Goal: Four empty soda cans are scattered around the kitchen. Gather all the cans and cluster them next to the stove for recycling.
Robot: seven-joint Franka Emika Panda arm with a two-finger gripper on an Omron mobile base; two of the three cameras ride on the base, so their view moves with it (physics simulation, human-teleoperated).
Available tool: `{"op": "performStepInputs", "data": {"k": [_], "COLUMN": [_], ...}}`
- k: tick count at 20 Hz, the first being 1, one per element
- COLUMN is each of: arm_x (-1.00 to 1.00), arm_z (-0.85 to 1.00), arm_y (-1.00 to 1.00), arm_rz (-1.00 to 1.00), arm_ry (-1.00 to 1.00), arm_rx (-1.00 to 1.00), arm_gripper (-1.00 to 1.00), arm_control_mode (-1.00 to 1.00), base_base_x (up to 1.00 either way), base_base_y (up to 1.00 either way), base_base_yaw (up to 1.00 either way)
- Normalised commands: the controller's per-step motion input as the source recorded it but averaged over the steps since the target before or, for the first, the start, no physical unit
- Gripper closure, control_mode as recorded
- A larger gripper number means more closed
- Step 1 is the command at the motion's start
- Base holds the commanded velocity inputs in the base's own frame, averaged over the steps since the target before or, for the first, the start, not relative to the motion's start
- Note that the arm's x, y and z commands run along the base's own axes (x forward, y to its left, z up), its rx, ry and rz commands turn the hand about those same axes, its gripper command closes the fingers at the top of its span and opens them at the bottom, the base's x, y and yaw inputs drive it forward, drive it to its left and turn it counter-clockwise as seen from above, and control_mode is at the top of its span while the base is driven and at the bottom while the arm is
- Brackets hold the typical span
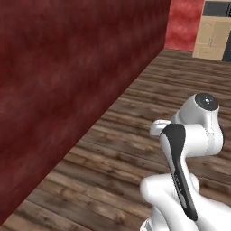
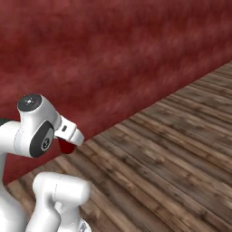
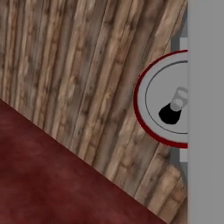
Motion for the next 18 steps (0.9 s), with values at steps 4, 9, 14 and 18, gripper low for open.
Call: {"op": "performStepInputs", "data": {"k": [4,9,14,18], "arm_x": [0.00,0.00,0.00,0.00], "arm_z": [0.00,0.00,0.00,0.00], "arm_y": [0.00,0.00,0.00,0.00], "arm_rz": [0.00,0.00,0.00,0.00], "arm_ry": [0.00,0.00,0.00,0.00], "arm_rx": [0.00,0.00,0.00,0.00], "arm_gripper": [1.00,1.00,1.00,1.00], "arm_control_mode": [1.00,1.00,1.00,1.00], "base_base_x": [0.67,0.72,0.69,0.70], "base_base_y": [0.00,0.00,0.00,0.06], "base_base_yaw": [-0.21,-0.22,-0.24,-0.28]}}
